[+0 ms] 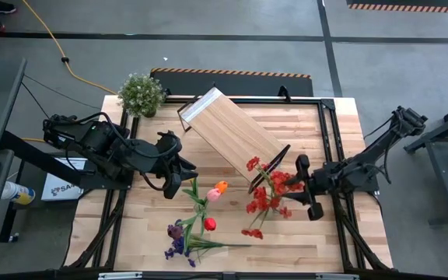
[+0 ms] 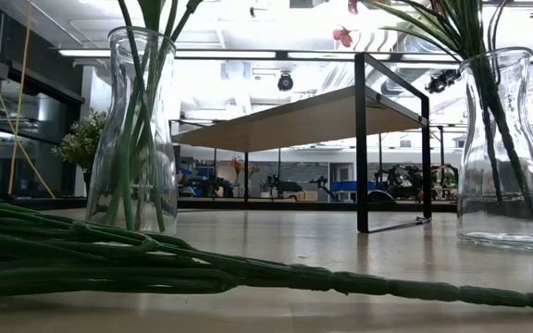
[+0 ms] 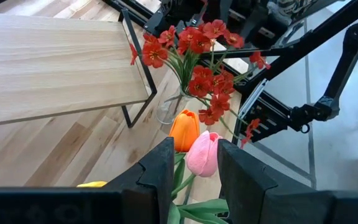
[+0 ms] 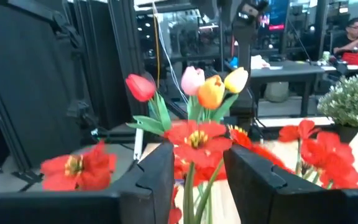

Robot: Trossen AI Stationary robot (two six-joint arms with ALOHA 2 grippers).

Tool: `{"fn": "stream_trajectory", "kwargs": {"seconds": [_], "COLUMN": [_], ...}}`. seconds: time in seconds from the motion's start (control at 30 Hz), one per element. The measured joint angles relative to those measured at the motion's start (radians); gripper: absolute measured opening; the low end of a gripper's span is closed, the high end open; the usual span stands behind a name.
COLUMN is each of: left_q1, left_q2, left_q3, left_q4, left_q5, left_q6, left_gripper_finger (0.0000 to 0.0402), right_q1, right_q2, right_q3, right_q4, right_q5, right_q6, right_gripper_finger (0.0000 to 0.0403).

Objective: Pick and place flowers into a vace then onto a shelf
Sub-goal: Put the orange flowers into the right transparent vase, then put the blue flowers into the right transparent vase

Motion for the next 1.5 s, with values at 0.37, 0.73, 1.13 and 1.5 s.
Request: {"fn": "stream_trajectory", "kwargs": {"seconds": [0.37,0.73,1.13,1.5], "left_q1": [0.000,-0.033,-0.330,-0.579], "left_q2": [0.000,0.000,0.000,0.078], "left_q3": [0.000,0.000,0.000,0.000], "left_q4": [0.000,0.023,0.299,0.440], "left_q5": [0.005,0.250,0.030,-0.245], "left_q6": [-0.003,-0.234,-0.345,-0.372], "left_gripper_finger": [0.0156,0.0156,0.0156,0.0156], "right_q1": [0.000,0.000,0.000,0.000], "right_q2": [-0.074,-0.148,-0.153,-0.152], "right_q3": [0.000,0.000,0.000,0.019], "right_q4": [0.154,0.171,0.170,0.222], "right_q5": [-0.078,-0.125,-0.139,-0.268], "right_q6": [-0.131,-0.155,-0.142,-0.136], "right_gripper_finger": [0.0130,0.0129,0.0129,0.0130]}}
